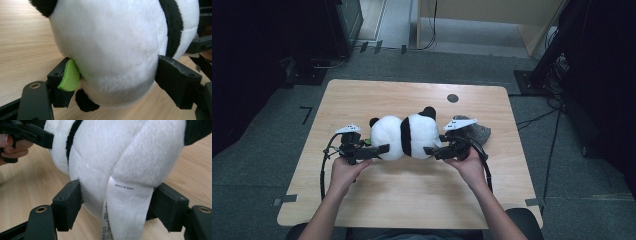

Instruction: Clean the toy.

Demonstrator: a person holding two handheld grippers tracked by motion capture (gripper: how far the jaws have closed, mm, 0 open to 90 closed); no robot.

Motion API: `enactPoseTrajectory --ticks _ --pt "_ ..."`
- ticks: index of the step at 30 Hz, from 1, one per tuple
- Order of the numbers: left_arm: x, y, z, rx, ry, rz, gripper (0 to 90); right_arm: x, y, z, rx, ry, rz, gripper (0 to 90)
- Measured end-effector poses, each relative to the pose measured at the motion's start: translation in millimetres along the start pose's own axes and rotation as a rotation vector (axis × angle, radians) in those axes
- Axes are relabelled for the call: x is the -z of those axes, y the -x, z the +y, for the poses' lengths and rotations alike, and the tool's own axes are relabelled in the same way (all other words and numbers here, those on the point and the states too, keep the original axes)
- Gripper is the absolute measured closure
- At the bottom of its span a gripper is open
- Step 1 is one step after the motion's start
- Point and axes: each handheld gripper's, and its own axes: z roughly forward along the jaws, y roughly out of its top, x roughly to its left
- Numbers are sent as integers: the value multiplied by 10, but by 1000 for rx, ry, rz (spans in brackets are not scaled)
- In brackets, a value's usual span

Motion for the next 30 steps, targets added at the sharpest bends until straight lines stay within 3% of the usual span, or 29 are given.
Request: enactPoseTrajectory --ticks 3,8,11,13,15,18,21,23,30 --pt "-69 -64 -47 -41 -11 67 192 -143 58 -21 20 -3 -29 282" --pt "-80 -115 -60 -49 25 94 182 -181 114 3 24 41 -24 282" --pt "-91 -144 -65 -55 40 116 182 -159 149 -11 57 65 -73 283" --pt "-99 -160 -70 -36 47 114 182 -139 159 -35 93 66 -162 283" --pt "-102 -158 -69 -36 52 114 182 -120 191 -61 115 74 -179 284" --pt "-95 -141 -72 -50 49 125 181 -99 251 -100 108 94 -194 288" --pt "-83 -103 -74 -64 36 140 181 -33 334 -155 95 127 -241 295" --pt "-78 -72 -78 -96 42 157 180 7 389 -182 87 143 -269 299" --pt "-91 -89 -82 -120 63 167 177 131 563 -259 37 162 -343 311"
